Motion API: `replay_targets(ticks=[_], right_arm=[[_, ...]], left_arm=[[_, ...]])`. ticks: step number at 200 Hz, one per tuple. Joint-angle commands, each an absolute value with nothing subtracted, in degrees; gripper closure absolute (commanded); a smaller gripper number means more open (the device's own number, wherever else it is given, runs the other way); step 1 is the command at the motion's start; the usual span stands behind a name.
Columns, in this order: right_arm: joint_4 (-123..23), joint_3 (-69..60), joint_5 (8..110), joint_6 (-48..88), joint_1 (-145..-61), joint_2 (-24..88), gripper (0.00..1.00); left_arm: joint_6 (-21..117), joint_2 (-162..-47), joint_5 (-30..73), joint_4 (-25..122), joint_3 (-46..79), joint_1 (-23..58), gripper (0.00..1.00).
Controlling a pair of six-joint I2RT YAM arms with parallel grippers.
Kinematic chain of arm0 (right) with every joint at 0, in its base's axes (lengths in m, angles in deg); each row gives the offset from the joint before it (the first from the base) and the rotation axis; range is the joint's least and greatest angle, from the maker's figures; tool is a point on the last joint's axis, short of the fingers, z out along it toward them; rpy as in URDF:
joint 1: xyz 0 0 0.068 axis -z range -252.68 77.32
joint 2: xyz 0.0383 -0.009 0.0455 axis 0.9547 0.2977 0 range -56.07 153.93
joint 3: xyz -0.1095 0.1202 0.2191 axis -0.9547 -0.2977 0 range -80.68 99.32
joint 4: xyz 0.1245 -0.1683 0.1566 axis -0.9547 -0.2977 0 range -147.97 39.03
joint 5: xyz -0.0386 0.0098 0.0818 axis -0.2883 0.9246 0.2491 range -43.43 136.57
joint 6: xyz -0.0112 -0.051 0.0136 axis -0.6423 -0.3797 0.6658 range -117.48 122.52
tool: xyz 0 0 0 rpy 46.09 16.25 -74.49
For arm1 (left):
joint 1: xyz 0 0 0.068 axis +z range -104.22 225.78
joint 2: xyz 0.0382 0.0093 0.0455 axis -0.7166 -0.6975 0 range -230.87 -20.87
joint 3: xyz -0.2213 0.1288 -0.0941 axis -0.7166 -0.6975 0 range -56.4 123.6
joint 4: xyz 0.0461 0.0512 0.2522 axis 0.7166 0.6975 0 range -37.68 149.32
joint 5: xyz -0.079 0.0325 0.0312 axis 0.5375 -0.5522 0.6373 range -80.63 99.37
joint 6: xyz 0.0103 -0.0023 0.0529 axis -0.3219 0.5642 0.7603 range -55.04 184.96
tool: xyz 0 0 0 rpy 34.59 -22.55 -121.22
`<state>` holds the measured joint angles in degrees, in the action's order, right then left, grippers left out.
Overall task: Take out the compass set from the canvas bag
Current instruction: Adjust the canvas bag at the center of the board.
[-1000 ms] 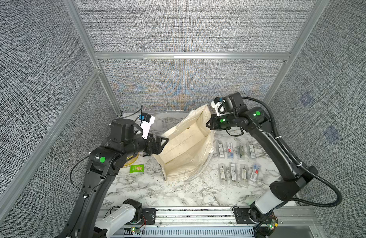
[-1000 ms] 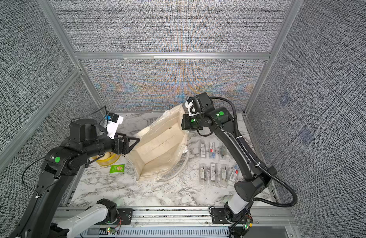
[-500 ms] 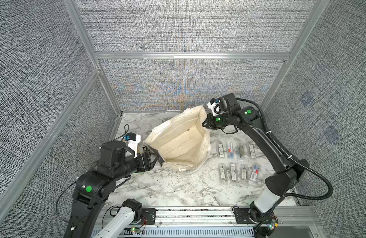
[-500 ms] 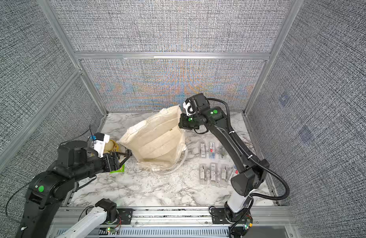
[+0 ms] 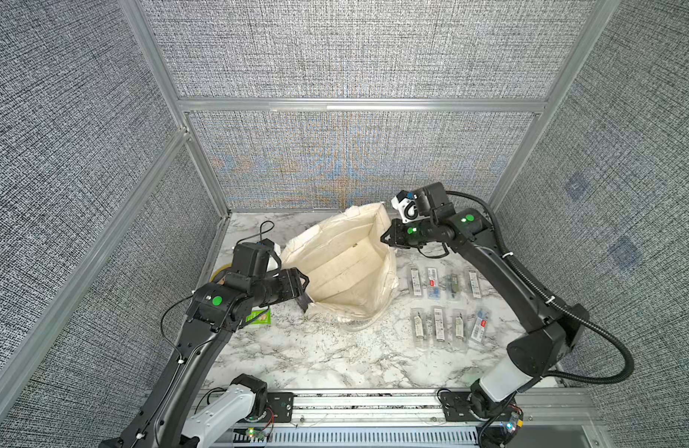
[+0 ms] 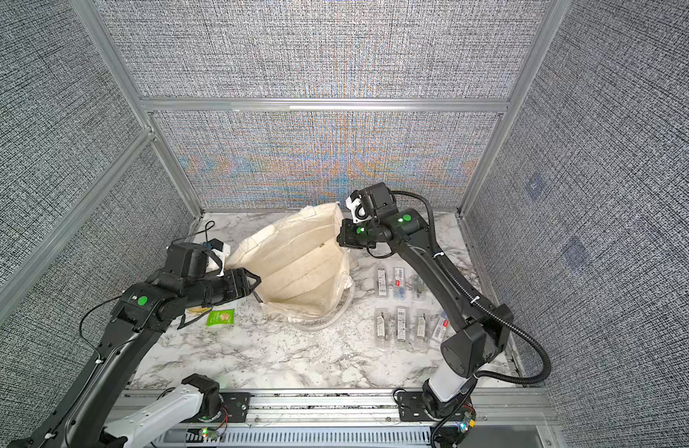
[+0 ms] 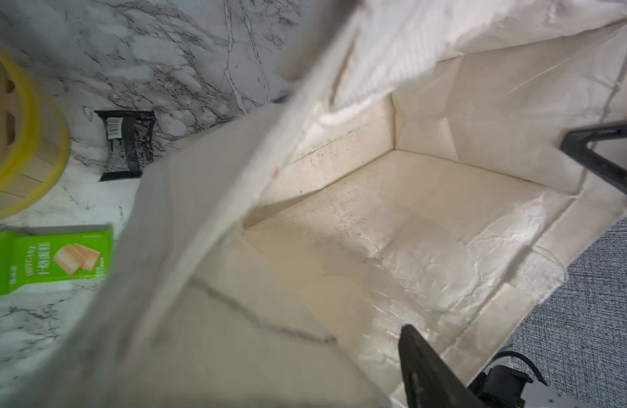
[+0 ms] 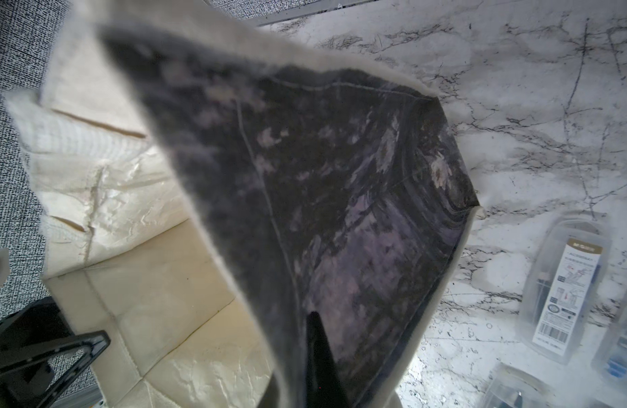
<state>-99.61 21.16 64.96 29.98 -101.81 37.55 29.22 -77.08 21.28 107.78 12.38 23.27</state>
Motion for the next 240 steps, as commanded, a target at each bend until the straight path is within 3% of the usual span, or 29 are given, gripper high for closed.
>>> replay_targets(ticks=[1,11,52,138,240], right_arm=[[-97.2,20.4,66.7,29.8,-102.0,37.2,1.00],[-97.6,20.1,66.5,29.2,-101.9,37.1,1.00],[-100.6,20.9,65.0,26.4,-101.7,36.3,1.00],[-117.1,28.4,57.4,15.6,-98.9,35.3,1.00],[-115.4,35.3,59.4,17.2,-94.8,45.5,0.99]], left_arm=[[31.7,-78.3,18.4,108.2,13.1,23.3,0.41],[31.6,-79.1,19.3,107.6,13.5,23.3,0.49],[31.8,-80.9,22.8,106.7,15.8,23.3,1.00],[34.9,-85.5,24.3,118.8,32.4,25.1,1.00],[37.5,-103.4,34.6,104.8,36.8,35.6,1.00]])
